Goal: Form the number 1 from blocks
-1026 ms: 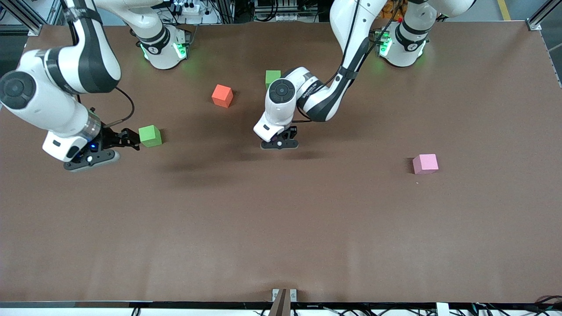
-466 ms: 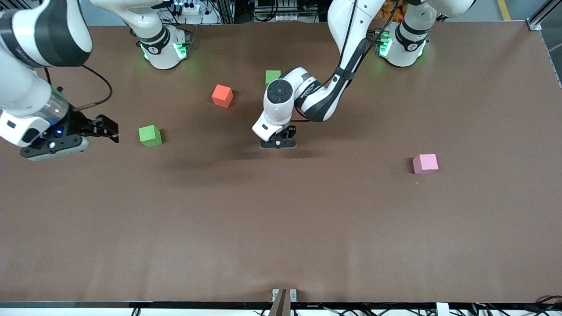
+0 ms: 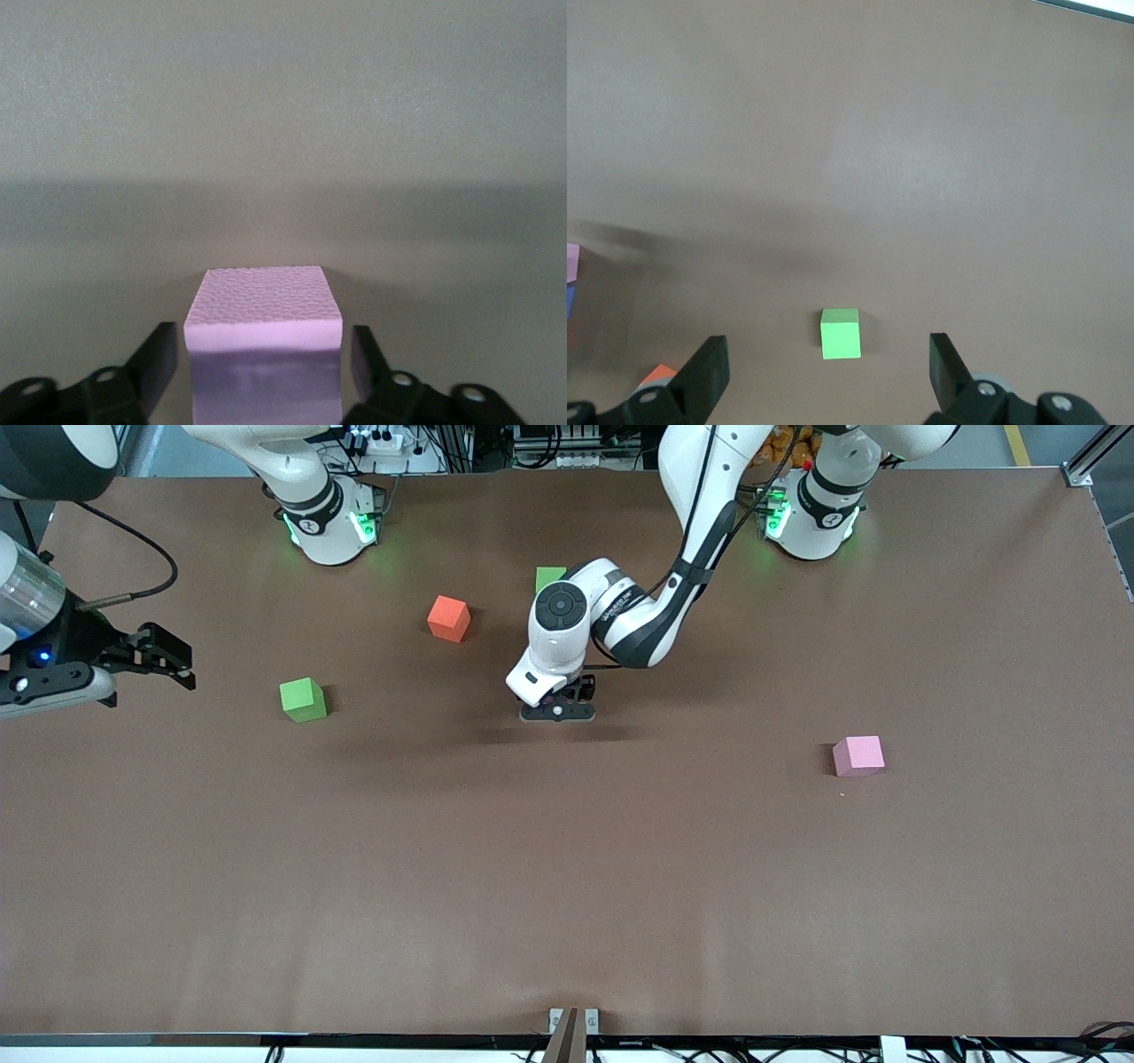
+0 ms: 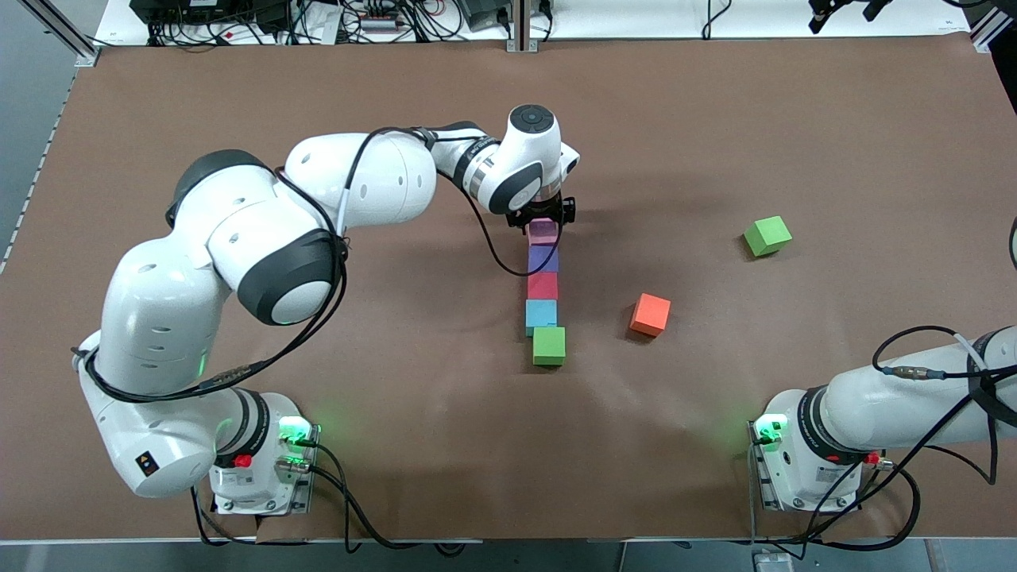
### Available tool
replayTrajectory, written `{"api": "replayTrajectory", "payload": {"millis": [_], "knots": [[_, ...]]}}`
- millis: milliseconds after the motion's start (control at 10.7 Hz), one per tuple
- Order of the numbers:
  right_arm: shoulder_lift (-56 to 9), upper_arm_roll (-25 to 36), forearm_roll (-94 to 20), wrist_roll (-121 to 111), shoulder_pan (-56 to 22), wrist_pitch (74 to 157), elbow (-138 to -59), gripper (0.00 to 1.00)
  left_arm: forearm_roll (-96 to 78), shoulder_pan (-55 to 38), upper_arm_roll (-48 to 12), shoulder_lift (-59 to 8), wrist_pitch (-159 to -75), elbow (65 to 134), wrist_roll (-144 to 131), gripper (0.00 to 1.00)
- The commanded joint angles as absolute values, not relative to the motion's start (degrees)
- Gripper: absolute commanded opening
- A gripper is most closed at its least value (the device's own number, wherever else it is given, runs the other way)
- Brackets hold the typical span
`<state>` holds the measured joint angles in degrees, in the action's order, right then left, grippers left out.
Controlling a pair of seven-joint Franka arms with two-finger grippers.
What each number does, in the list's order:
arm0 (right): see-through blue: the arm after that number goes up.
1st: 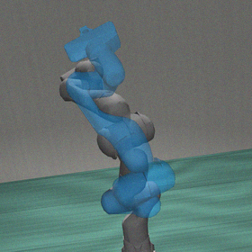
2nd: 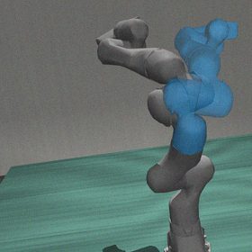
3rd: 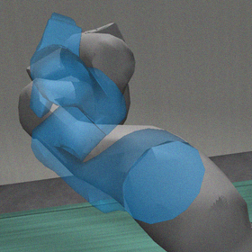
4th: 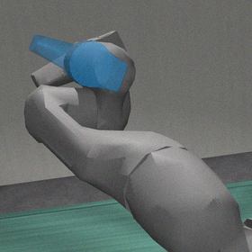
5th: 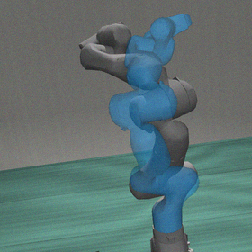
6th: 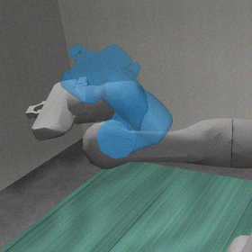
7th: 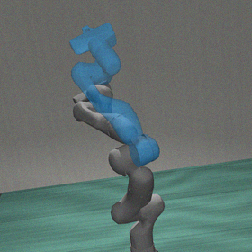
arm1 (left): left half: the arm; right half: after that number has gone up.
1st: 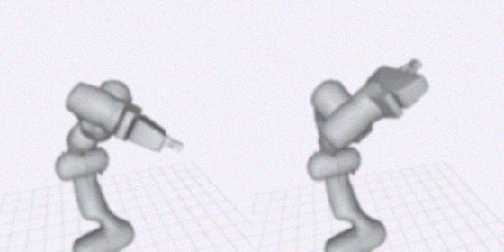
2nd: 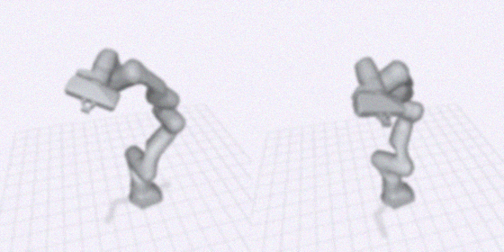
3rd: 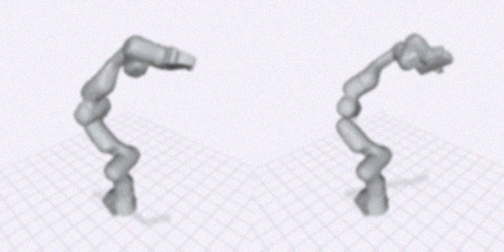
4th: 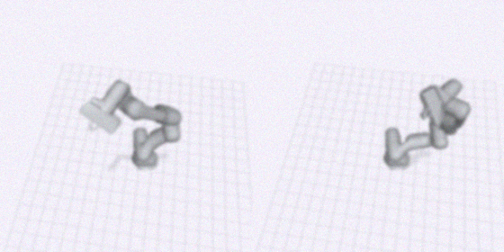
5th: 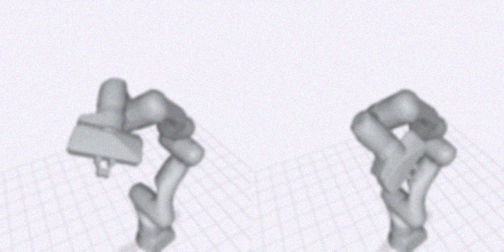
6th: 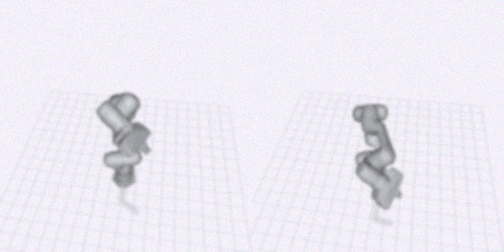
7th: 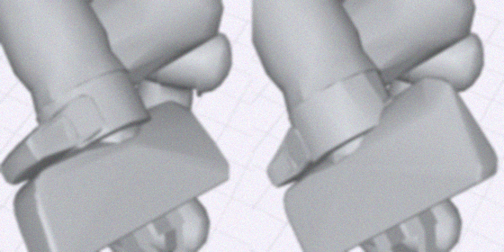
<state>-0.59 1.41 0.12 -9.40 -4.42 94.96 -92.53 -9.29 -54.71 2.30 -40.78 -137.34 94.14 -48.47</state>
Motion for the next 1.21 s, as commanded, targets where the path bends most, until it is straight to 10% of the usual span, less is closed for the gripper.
{"api": "replayTrajectory", "payload": {"millis": [0, 653, 1119], "knots": [[-1.1, 0.9, -0.4, -6.2, -3.2, 90.5, -88.1, 1.0, -10.1, -55.0, 2.9, -40.4, -136.9, 92.6, -49.3, 1.0], [-1.1, 0.8, -0.5, -6.0, -2.2, 88.6, -86.7, 1.0, -7.8, -40.1, 6.4, -20.9, -116.9, 91.7, -48.3, 1.0], [-1.0, 0.9, -0.6, -6.0, -1.8, 87.7, -87.0, 1.0, 1.8, -10.9, -6.1, -8.8, -101.2, 92.5, -18.3, 1.0]]}}
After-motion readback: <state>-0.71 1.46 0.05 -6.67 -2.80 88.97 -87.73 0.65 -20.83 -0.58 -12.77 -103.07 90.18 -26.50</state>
